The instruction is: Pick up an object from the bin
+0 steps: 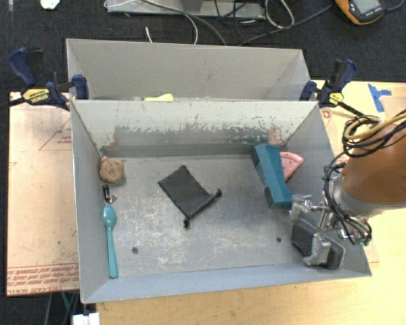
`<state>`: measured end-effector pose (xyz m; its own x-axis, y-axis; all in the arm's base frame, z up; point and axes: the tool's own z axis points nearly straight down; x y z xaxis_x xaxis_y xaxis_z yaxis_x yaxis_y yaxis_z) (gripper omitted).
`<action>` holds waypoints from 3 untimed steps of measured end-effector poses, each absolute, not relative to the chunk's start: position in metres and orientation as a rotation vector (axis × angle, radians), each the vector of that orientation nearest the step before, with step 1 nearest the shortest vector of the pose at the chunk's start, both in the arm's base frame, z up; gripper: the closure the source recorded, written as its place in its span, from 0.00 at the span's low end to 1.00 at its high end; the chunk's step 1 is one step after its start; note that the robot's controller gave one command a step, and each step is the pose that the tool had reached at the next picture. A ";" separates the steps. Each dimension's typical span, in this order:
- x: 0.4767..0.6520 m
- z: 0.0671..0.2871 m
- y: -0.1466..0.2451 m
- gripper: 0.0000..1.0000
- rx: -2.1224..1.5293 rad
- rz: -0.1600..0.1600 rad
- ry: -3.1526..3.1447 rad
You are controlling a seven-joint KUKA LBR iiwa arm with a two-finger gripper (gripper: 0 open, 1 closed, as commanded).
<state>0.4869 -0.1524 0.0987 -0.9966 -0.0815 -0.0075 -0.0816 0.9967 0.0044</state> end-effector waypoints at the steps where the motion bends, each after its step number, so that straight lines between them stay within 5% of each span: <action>1: 0.486 0.072 -0.146 0.00 -0.002 0.003 3.119; 2: 0.483 0.070 -0.153 1.00 -0.164 0.005 3.121; 3: 0.483 0.070 -0.153 1.00 -0.165 0.005 3.121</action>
Offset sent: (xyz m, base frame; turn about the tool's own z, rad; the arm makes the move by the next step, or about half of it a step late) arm -0.0051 -0.0016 -0.0287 -0.0236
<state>0.4830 -0.1526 0.0703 -0.9943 -0.1052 -0.0164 -0.1052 0.9944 0.0024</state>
